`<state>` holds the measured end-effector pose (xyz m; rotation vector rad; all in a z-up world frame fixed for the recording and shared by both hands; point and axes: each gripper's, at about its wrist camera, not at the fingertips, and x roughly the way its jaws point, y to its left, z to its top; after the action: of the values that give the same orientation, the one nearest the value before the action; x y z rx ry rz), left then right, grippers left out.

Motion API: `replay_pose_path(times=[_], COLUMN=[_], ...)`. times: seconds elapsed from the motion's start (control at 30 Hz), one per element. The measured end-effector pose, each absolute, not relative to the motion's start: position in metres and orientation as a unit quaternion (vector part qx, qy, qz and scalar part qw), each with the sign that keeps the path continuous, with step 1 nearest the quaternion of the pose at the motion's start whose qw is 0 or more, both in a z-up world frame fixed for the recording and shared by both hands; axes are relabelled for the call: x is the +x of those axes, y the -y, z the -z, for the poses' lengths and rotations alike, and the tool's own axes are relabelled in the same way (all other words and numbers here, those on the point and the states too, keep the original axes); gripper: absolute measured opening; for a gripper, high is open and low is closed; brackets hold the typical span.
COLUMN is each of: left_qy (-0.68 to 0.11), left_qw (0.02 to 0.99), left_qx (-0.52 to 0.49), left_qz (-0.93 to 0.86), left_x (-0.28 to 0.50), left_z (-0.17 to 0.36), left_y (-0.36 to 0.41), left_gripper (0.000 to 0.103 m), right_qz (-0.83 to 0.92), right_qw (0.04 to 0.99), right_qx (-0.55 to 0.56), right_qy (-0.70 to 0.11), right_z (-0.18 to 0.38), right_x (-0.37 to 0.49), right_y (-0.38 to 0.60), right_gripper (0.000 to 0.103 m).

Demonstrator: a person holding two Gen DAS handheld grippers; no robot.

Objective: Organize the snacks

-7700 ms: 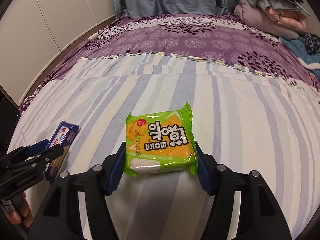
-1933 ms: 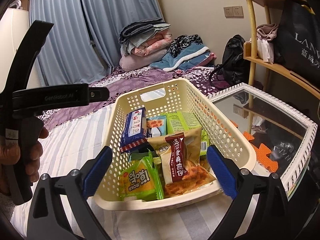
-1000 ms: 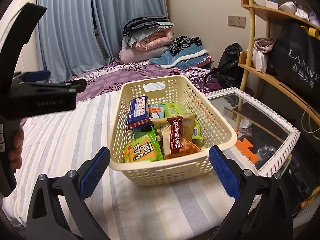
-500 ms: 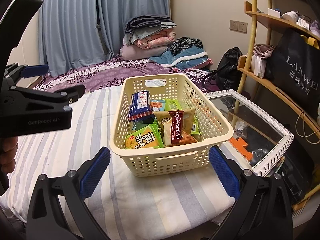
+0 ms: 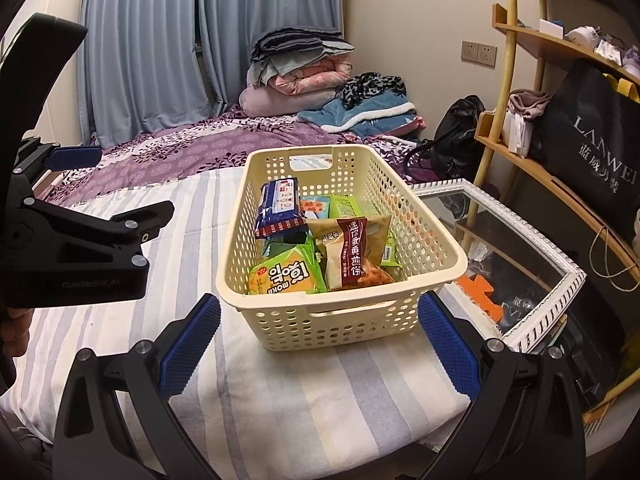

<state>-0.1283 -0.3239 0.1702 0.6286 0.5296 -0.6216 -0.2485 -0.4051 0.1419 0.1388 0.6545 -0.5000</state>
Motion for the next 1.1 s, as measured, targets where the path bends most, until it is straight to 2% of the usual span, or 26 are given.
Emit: replay_pose_path(times=[1.1], left_qy=[-0.253], left_qw=[0.855], left_qx=[0.331], left_qz=[0.309], left_x=[-0.131], left_z=[-0.158], left_y=[0.337], left_gripper=[0.1], right_qz=[0.246], right_qw=[0.91], right_qx=[0.074], right_qy=[-0.325], right_z=[-0.135], right_x=[-0.245], right_y=[0.413], right_gripper=[0.098])
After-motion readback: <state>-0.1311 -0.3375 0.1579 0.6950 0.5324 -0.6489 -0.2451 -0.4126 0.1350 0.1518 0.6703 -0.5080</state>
